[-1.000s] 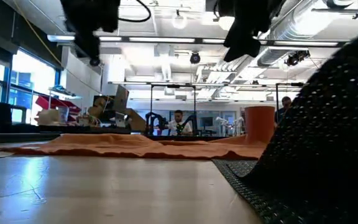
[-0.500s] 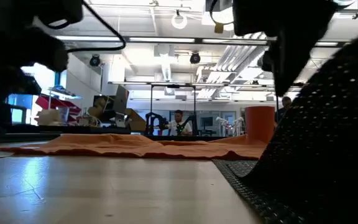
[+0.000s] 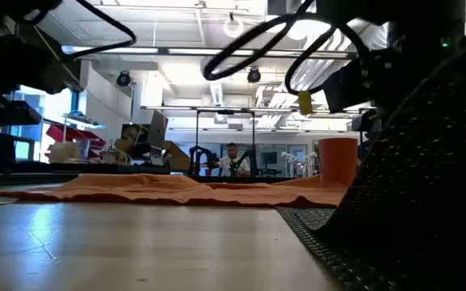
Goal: Set table place
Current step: Fold the orange table napkin
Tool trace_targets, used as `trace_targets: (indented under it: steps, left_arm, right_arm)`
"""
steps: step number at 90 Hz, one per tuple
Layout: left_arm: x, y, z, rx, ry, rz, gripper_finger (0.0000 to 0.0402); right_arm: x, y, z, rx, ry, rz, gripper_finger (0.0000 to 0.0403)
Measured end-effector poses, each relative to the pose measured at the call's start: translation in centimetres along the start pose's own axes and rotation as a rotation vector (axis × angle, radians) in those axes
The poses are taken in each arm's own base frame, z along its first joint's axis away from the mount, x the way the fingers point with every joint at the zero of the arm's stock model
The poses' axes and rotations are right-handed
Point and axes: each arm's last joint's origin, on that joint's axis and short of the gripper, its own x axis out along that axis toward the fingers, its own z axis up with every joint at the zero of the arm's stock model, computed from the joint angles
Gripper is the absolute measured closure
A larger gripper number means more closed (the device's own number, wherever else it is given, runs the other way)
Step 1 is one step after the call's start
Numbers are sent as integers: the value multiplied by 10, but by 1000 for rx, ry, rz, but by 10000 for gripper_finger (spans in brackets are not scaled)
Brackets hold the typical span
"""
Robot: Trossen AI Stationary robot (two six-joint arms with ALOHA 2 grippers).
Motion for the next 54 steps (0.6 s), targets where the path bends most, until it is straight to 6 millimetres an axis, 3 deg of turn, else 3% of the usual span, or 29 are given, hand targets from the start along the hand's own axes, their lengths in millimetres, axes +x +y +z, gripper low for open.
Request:
trace_targets:
  steps: [24,54]
  left_arm:
    - [1,-7,-6,-65,-100,110,283]
    - [4,-4,-3,41,-156,210,241]
  right_arm:
    - [1,-10,4,28,27,43,393]
    - [-33,-12,-4,47,8,168,403]
